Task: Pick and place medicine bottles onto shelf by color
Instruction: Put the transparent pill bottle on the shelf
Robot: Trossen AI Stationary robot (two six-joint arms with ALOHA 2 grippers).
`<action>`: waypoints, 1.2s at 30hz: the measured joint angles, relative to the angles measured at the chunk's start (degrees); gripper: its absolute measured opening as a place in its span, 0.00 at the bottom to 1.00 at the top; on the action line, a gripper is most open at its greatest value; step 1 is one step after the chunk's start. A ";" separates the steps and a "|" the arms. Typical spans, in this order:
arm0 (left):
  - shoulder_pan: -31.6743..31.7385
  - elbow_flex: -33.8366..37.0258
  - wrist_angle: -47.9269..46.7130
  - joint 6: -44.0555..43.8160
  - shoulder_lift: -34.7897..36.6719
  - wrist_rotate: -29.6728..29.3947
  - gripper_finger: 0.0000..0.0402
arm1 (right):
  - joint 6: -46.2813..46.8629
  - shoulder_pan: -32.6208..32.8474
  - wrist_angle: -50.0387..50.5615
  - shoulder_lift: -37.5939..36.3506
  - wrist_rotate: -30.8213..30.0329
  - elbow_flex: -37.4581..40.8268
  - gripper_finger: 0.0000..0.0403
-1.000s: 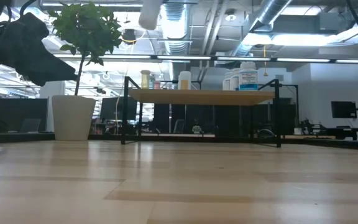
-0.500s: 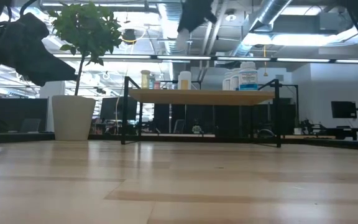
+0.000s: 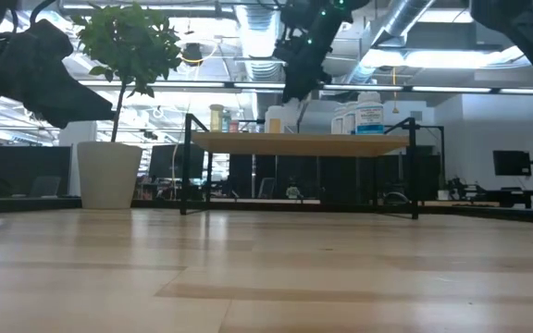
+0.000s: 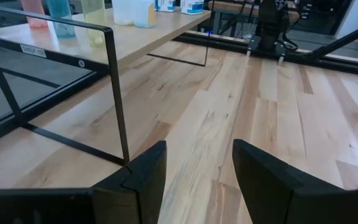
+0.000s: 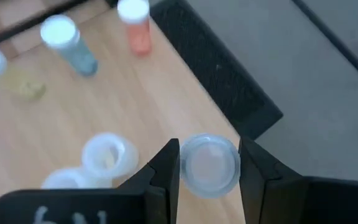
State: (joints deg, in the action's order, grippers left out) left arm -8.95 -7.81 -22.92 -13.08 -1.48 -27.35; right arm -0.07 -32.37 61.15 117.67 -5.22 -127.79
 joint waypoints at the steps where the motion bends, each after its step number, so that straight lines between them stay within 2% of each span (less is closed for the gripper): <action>1: 0.00 0.00 0.00 0.00 0.00 0.02 0.42 | 0.00 -0.16 -0.02 0.02 0.06 0.00 0.28; 5: -0.01 0.00 -0.01 0.00 0.00 0.01 0.42 | 0.00 0.01 -1.90 -0.25 0.11 -0.13 0.28; 10: -0.02 0.00 -0.02 0.00 0.00 0.02 0.42 | -1.88 0.00 0.59 -0.21 3.87 0.05 0.28; 14: -0.02 0.00 -0.02 0.00 0.00 0.02 0.42 | -2.53 0.98 -0.50 -0.12 3.58 2.87 0.28; 29: -0.02 0.00 -0.02 0.00 0.00 0.00 0.42 | -7.17 2.05 1.52 -0.22 3.89 2.86 0.28; 36: -0.02 0.00 -0.02 0.00 0.00 0.00 0.42 | -2.53 2.08 3.28 -0.22 3.97 2.94 0.28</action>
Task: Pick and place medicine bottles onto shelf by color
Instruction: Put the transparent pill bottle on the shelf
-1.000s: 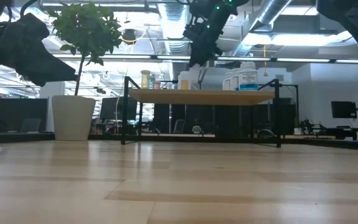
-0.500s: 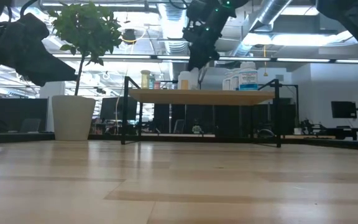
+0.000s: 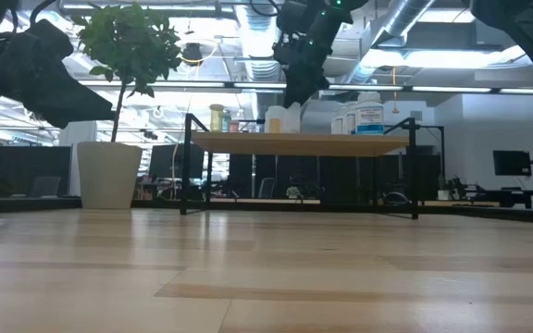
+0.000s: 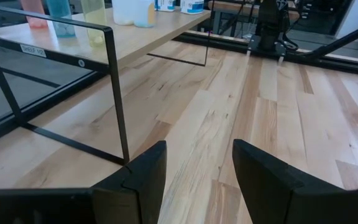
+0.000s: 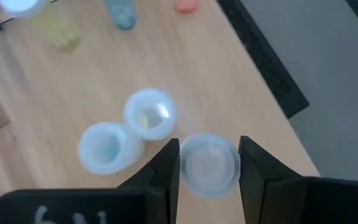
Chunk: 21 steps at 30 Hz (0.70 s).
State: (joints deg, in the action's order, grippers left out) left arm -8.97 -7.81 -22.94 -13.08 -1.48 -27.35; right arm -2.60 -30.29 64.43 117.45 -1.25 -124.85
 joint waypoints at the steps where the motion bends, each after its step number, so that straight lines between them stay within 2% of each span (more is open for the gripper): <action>1: 0.00 0.00 0.00 0.00 0.00 0.00 0.42 | 0.43 0.10 -0.49 0.00 -0.02 0.26 0.28; 7: 0.00 0.00 0.00 0.00 0.00 0.00 0.42 | -3.67 0.74 -1.60 -0.04 0.96 2.96 0.28; 21: 0.02 0.00 -0.02 0.00 0.00 0.00 0.42 | -2.83 1.01 -4.68 0.04 -0.17 4.34 0.28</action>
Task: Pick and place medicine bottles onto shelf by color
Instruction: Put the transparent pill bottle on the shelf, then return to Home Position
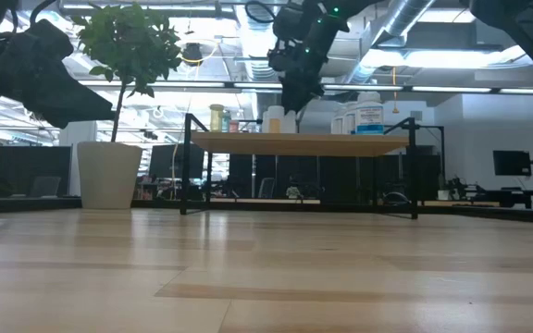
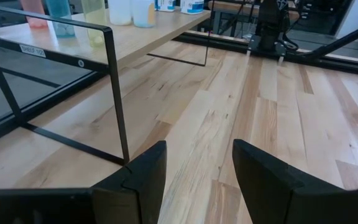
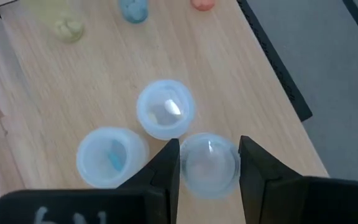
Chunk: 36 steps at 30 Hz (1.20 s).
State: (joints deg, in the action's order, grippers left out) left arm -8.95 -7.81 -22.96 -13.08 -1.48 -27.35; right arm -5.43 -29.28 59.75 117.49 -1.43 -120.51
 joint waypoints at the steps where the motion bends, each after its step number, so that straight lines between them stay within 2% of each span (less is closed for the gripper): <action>1: -0.02 0.00 0.00 0.00 0.00 0.00 0.42 | 0.00 0.00 0.04 0.00 0.02 0.00 0.29; 8: 0.00 -0.01 0.00 0.00 0.00 -0.02 0.42 | 1.38 0.07 0.21 0.00 0.04 0.00 0.60; 12: -0.02 -0.02 0.00 0.00 0.00 0.00 0.42 | 2.43 0.07 0.22 0.00 0.04 0.00 0.70; 20: -0.02 -0.02 0.00 0.00 0.00 -0.01 0.42 | 4.38 0.10 2.34 -1.07 0.12 -3.19 0.72; 26: -0.02 -0.02 0.00 0.00 0.02 0.00 0.42 | 13.55 2.70 14.07 -1.16 0.21 -12.86 0.72; 28: -0.02 -0.02 0.00 0.00 0.00 0.00 0.42 | 16.18 5.05 17.74 -1.44 0.22 -14.62 0.72; 30: -0.02 -0.02 0.00 0.00 0.02 -0.01 0.42 | 16.27 8.05 19.55 -3.49 0.81 -12.84 0.72; 34: -0.01 -0.02 0.00 0.00 0.02 -0.02 0.42 | 13.61 16.71 29.45 -5.75 1.94 -12.38 0.72; 36: -0.02 -0.04 0.00 0.00 0.02 -0.02 0.42 | 13.11 21.58 30.37 -5.94 1.81 -12.33 0.72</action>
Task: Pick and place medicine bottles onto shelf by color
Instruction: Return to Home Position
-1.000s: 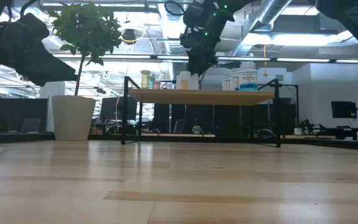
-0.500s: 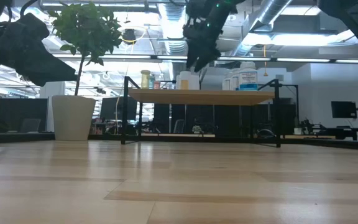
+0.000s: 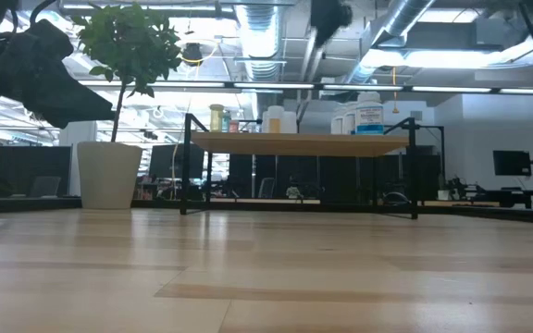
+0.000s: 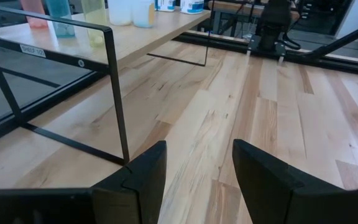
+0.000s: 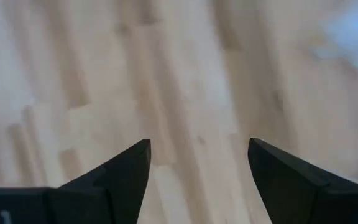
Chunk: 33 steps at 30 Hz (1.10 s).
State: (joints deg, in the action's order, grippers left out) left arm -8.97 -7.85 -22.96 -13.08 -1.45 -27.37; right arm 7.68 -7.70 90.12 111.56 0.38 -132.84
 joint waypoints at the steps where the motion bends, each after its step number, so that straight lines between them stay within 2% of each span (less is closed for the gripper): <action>1: 0.02 0.00 0.00 0.00 0.00 0.01 0.42 | -0.78 2.45 -0.22 0.01 -0.02 0.00 0.72; 5: 0.02 0.00 -0.02 0.00 0.00 0.00 0.42 | 0.69 8.62 -2.28 -2.10 -0.56 0.05 0.72; 8: 0.00 0.00 0.00 0.00 0.00 0.00 0.42 | 6.38 9.74 -1.09 -4.88 -7.09 0.95 0.72; 11: 0.00 0.00 -0.02 0.00 0.00 0.00 0.42 | 10.99 10.17 -1.31 -8.89 -15.61 7.55 0.72; 13: 0.00 0.00 -0.01 0.00 0.00 0.01 0.42 | 14.44 10.31 -2.85 -12.93 -20.46 14.83 0.72; 15: 0.00 0.00 -0.02 0.00 0.00 -0.01 0.42 | 16.12 10.40 -7.71 -18.10 -22.24 24.09 0.72; 17: 0.00 0.00 -0.02 0.00 0.00 0.00 0.42 | 15.34 10.40 -16.21 -24.04 -20.32 34.64 0.72; 21: 0.01 0.00 -0.02 0.00 0.00 0.02 0.42 | 12.40 11.22 -38.59 -37.44 -10.52 56.99 0.72; 23: 0.02 0.00 -0.02 0.00 0.00 0.00 0.42 | 11.44 11.60 -48.95 -43.86 -7.48 67.32 0.72; 29: 0.02 0.00 -0.02 0.00 0.00 0.02 0.42 | 9.80 10.67 -73.38 -60.61 -8.67 93.64 0.72; 33: 0.00 0.00 0.00 0.00 0.00 0.01 0.42 | 9.84 8.35 -81.64 -70.23 -9.67 106.39 0.72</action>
State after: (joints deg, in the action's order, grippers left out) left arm -8.97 -7.86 -22.96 -13.08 -1.45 -27.36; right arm 17.52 0.65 8.48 41.32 -9.28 -26.45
